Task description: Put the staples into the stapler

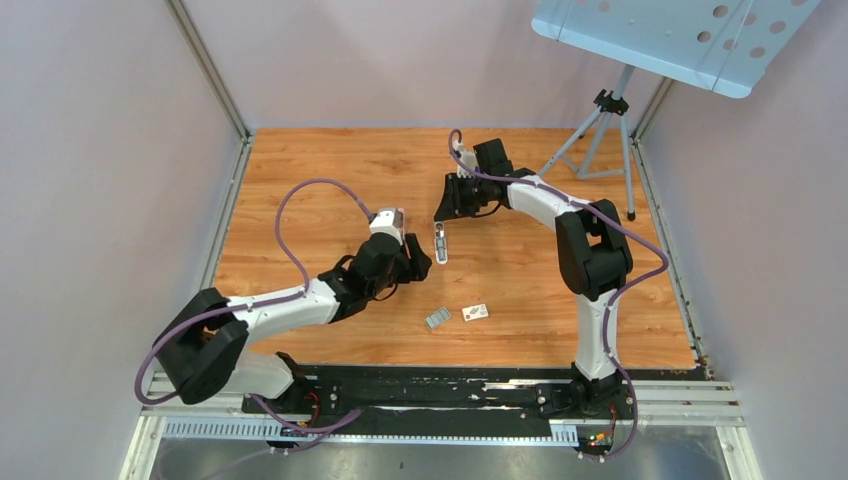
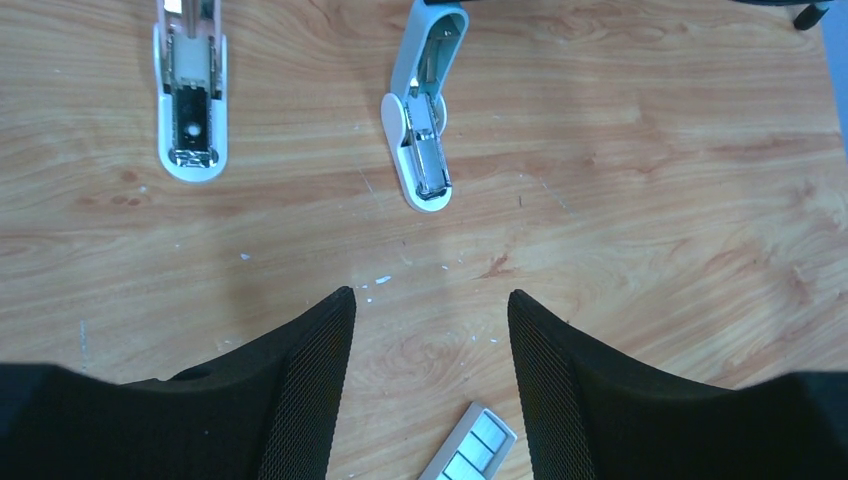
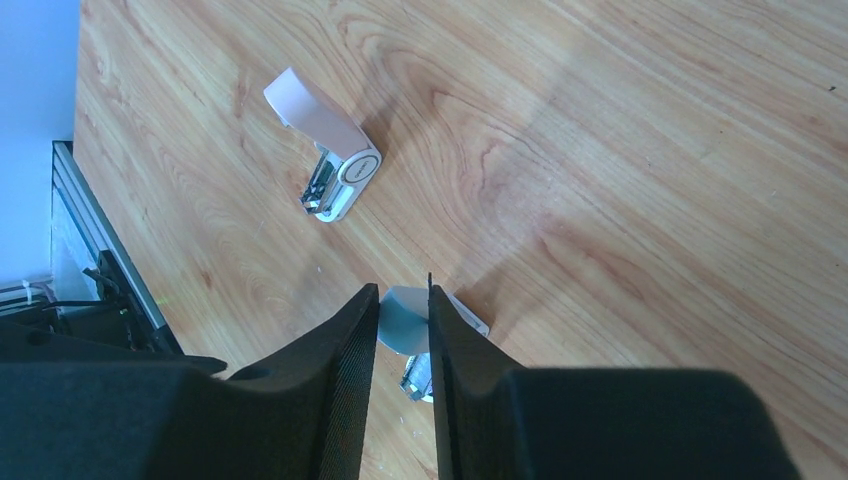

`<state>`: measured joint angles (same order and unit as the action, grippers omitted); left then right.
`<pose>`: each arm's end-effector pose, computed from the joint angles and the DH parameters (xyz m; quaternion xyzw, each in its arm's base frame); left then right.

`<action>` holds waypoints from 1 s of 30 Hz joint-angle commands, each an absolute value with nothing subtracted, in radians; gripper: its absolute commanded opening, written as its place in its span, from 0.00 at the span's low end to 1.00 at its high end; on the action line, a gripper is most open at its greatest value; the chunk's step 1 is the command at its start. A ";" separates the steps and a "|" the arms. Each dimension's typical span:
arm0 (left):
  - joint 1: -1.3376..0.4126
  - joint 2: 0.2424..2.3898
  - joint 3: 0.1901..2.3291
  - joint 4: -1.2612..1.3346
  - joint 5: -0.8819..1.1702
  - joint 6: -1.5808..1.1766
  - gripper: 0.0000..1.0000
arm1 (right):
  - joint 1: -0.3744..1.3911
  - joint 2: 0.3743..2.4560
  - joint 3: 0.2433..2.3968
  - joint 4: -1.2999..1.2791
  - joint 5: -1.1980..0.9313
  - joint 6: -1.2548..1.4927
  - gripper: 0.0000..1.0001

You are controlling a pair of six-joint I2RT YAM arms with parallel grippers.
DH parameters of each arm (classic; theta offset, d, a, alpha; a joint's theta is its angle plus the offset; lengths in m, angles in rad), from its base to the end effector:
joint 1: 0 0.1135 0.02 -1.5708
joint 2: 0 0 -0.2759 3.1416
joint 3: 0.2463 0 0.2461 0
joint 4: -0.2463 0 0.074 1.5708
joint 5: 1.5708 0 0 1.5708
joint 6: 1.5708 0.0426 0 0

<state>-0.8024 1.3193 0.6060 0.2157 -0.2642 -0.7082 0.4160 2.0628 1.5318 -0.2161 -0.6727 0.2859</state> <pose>0.1972 -0.1880 0.2150 -0.0271 0.8542 -0.2650 0.4466 0.4149 0.2123 0.2146 -0.1881 0.8546 0.4139 0.2509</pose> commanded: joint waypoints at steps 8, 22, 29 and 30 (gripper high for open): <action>-0.799 1.459 0.653 0.352 -0.258 -0.751 0.55 | 0.408 2.041 1.509 -0.280 -0.680 0.259 0.26; -0.779 1.573 0.637 0.416 -0.282 -0.762 0.51 | 0.421 1.982 1.431 -0.300 -0.641 0.242 0.25; -0.770 1.580 0.615 0.425 -0.282 -0.762 0.50 | 0.437 1.959 1.401 -0.321 -0.599 0.230 0.25; -0.769 1.580 0.613 0.424 -0.281 -0.761 0.50 | 0.439 1.955 1.397 -0.323 -0.594 0.230 0.25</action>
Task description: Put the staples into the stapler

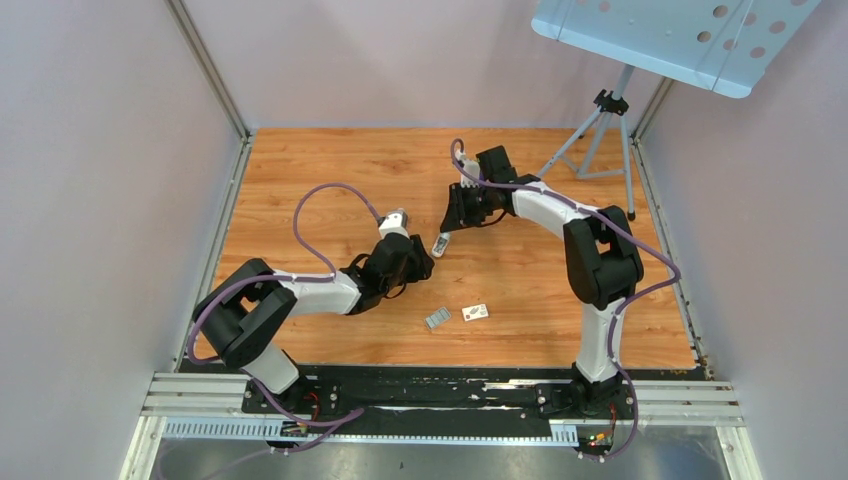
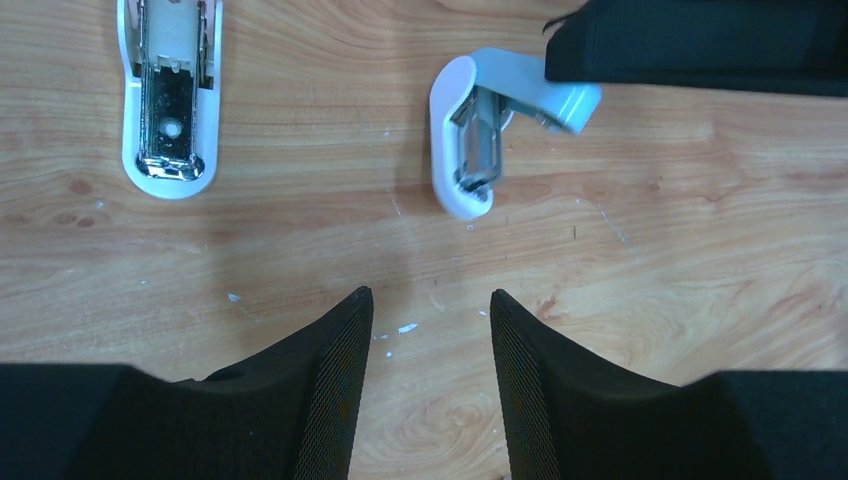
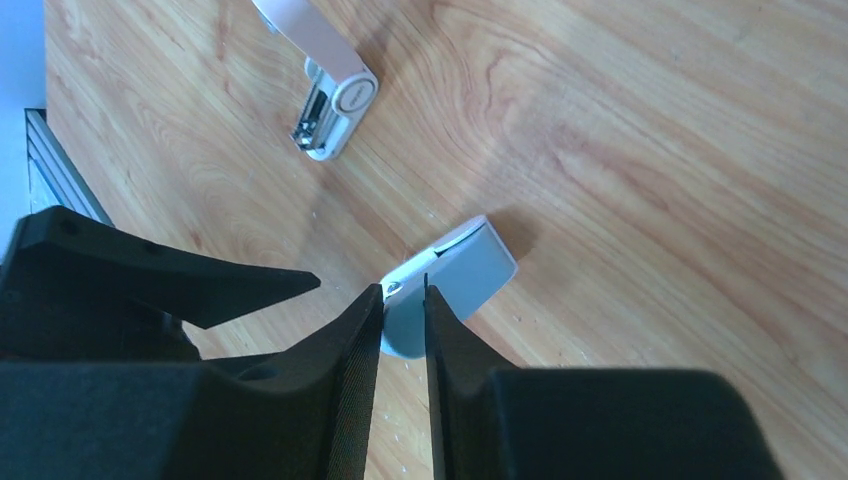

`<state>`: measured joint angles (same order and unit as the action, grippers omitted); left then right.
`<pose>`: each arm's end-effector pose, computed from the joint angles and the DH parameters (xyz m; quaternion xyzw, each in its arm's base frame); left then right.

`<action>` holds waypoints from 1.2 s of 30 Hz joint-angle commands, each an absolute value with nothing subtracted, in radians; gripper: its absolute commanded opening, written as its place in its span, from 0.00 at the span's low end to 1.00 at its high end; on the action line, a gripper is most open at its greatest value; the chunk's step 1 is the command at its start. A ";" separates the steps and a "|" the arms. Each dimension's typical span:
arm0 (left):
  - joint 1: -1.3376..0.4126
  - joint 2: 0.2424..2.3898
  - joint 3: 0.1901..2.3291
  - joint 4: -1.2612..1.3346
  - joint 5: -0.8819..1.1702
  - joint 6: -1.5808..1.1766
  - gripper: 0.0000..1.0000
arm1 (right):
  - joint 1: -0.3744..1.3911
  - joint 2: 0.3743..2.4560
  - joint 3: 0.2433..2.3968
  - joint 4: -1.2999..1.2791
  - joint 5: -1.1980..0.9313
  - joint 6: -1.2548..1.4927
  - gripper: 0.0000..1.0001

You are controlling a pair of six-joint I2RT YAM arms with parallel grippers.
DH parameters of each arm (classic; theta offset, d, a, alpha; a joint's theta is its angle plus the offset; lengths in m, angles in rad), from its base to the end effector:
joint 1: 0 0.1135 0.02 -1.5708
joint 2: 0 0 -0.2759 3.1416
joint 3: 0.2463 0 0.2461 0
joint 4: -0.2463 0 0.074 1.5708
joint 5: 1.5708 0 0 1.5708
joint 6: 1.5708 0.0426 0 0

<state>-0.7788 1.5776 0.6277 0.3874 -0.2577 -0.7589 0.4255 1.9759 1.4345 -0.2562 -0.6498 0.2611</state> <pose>0.2261 -0.2079 0.1687 -0.0534 0.8689 -0.2522 0.4225 0.3897 0.2049 0.2183 -0.1920 0.8649 0.3987 0.2370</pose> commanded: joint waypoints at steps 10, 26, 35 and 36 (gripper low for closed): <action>-0.755 1.584 0.602 0.423 -0.274 -0.753 0.48 | 0.455 1.934 1.374 -0.334 -0.562 0.222 0.25; -0.724 1.476 0.636 0.371 -0.247 -0.750 0.55 | 0.477 1.900 1.335 -0.333 -0.529 0.306 0.33; -0.719 1.540 0.702 0.373 -0.208 -0.726 0.55 | 0.499 1.941 1.330 -0.327 -0.490 0.332 0.33; -0.718 1.547 0.704 0.378 -0.202 -0.726 0.54 | 0.501 1.943 1.326 -0.327 -0.482 0.333 0.33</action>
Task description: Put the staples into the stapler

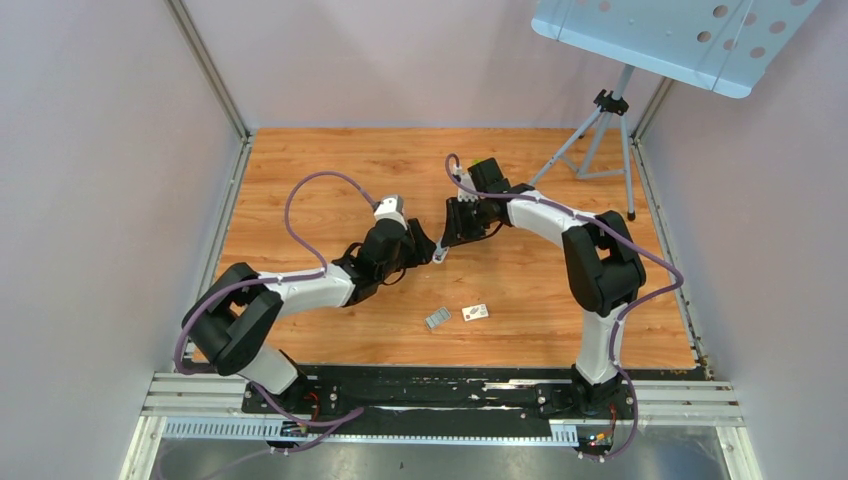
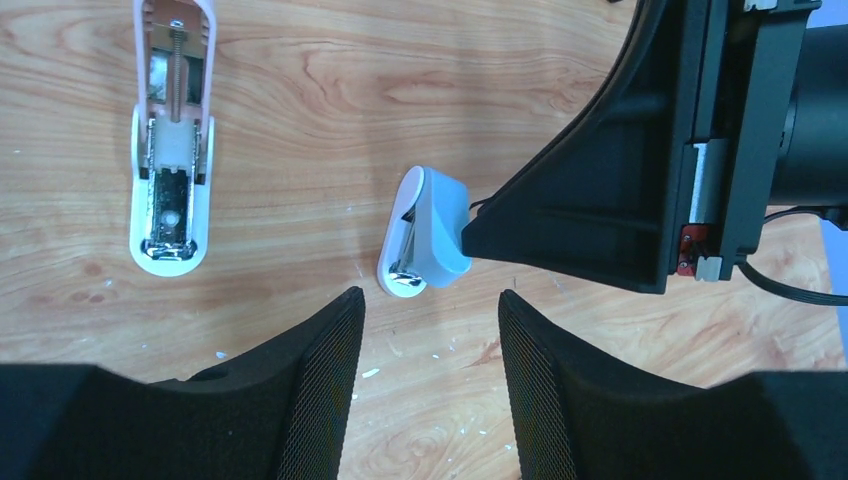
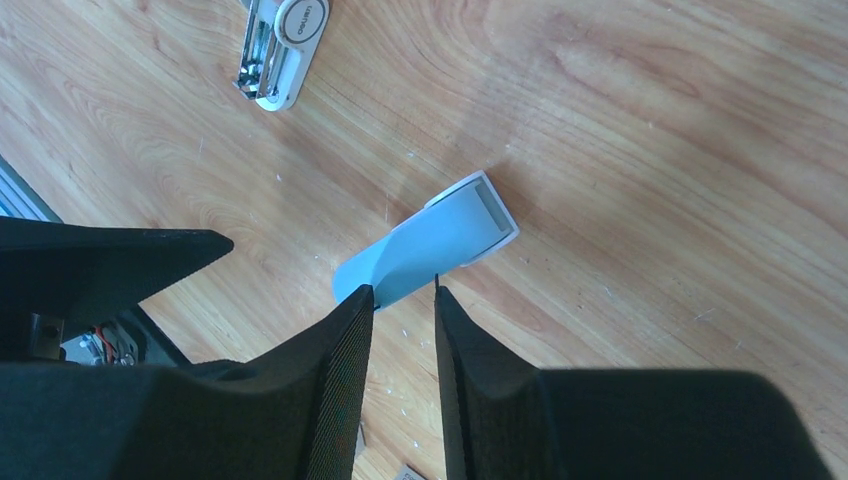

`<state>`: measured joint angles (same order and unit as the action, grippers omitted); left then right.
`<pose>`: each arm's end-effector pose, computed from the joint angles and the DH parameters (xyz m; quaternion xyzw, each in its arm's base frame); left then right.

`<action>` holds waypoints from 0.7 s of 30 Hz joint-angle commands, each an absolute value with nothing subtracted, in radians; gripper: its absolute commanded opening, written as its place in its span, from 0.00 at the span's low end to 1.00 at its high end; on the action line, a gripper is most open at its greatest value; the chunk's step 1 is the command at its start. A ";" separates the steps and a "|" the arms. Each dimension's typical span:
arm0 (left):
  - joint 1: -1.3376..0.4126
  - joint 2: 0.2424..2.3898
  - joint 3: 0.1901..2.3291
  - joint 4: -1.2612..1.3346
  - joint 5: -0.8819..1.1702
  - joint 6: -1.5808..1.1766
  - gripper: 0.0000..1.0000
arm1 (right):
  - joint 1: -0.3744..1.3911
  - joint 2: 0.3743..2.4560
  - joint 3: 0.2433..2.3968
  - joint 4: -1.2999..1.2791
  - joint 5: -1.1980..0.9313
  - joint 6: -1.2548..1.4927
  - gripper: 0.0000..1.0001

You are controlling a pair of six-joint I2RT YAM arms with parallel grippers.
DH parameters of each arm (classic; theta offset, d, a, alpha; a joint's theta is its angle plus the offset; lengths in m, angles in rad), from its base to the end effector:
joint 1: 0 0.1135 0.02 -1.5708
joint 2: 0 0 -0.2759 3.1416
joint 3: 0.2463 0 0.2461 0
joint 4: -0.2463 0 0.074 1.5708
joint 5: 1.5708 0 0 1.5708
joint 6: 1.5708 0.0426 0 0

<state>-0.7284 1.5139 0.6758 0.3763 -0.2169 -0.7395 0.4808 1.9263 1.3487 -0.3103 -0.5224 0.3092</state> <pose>0.2390 -0.2009 0.2002 -0.0617 0.8448 -0.2823 0.4503 0.3614 0.2125 0.2061 -0.1642 0.8996 0.3491 0.2050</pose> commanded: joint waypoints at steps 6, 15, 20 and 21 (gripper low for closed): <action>-0.712 1.607 0.713 0.396 -0.177 -0.720 0.52 | 0.503 1.960 1.305 -0.335 -0.448 0.327 0.31; -0.711 1.676 0.710 0.456 -0.153 -0.703 0.49 | 0.504 1.990 1.295 -0.336 -0.433 0.320 0.30; -0.709 1.702 0.701 0.476 -0.159 -0.696 0.48 | 0.504 2.003 1.292 -0.336 -0.420 0.315 0.29; -0.707 1.710 0.702 0.478 -0.157 -0.695 0.48 | 0.505 2.006 1.291 -0.336 -0.417 0.315 0.29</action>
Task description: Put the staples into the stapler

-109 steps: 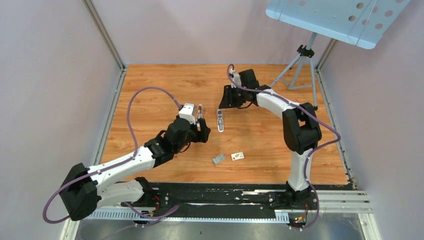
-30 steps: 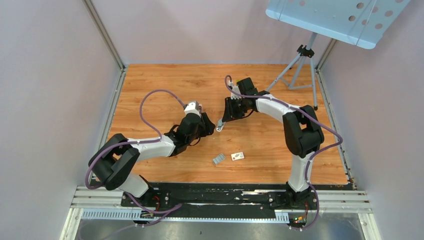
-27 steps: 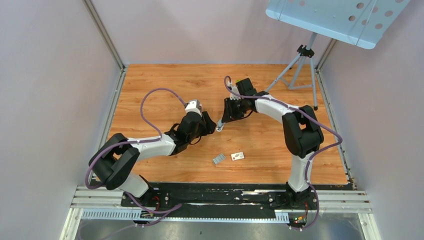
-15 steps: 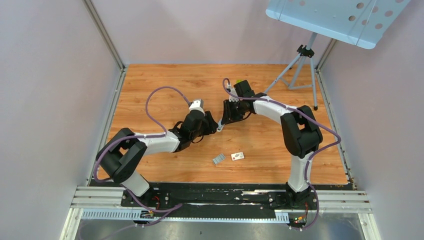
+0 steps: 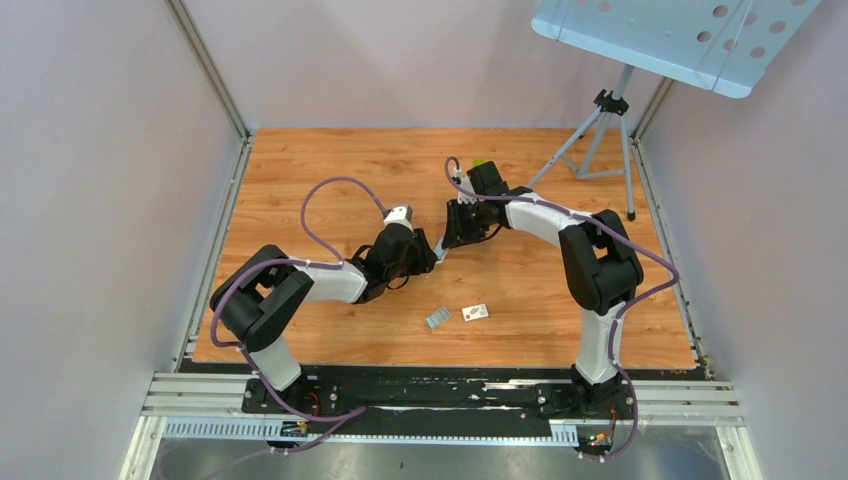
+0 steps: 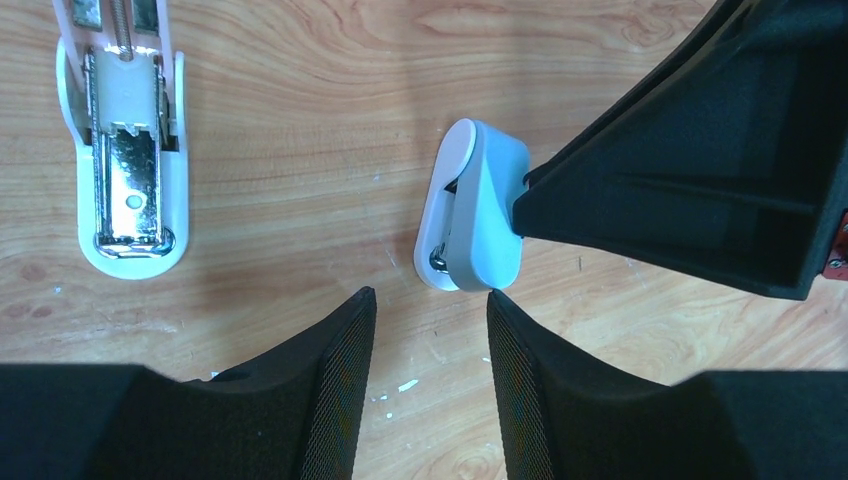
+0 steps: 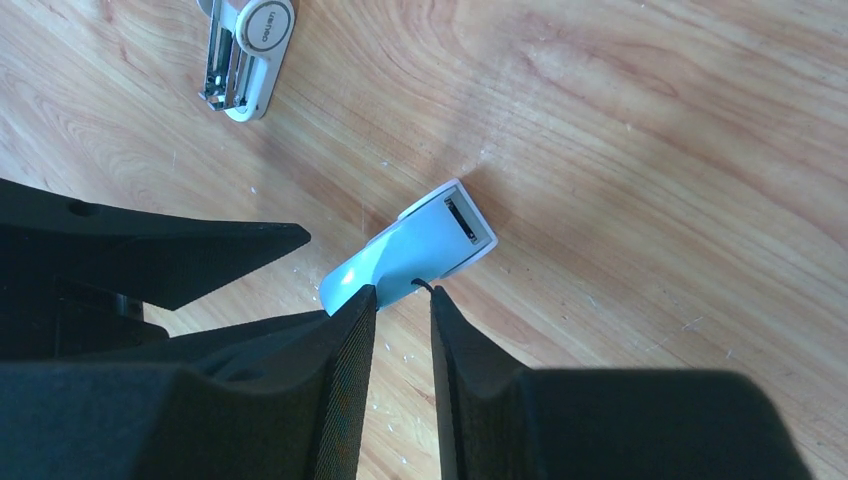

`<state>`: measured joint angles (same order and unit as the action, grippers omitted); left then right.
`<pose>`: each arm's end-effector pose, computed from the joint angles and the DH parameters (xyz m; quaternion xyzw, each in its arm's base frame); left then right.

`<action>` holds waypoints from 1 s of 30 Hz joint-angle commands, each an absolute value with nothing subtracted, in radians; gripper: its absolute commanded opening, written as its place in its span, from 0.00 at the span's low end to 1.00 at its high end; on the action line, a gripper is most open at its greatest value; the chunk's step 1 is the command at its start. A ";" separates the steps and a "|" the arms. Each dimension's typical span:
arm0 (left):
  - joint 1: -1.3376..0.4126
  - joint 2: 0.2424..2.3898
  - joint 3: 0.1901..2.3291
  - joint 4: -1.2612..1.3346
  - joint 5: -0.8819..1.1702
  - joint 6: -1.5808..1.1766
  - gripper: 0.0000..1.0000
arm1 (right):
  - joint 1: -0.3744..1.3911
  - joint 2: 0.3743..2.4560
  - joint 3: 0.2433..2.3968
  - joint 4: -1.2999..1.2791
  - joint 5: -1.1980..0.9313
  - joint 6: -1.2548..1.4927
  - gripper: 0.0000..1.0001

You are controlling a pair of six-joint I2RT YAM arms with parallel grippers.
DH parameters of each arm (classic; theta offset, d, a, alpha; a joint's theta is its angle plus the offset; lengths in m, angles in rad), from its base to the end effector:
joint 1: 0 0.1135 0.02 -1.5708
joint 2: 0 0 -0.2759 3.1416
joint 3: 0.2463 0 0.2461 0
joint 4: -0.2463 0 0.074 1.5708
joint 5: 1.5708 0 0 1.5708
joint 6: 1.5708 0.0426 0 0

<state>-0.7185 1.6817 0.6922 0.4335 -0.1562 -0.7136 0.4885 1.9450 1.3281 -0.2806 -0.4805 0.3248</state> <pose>0.2530 -0.2125 0.1599 -0.0358 0.8714 -0.2665 0.4102 0.3616 0.2145 0.1938 -0.1533 0.9073 0.3332 0.2058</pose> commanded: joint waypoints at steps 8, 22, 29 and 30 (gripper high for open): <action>-0.703 1.747 0.701 0.478 -0.167 -0.696 0.46 | 0.507 2.015 1.242 -0.333 -0.377 0.306 0.28; -0.701 1.572 0.660 0.401 -0.178 -0.677 0.52 | 0.511 1.990 1.278 -0.376 -0.372 0.283 0.29; -0.701 1.356 0.681 0.157 -0.261 -0.574 0.70 | 0.510 1.849 1.315 -0.442 -0.372 0.275 0.45; -0.701 1.326 0.685 0.121 -0.267 -0.557 0.74 | 0.511 1.828 1.306 -0.447 -0.373 0.274 0.49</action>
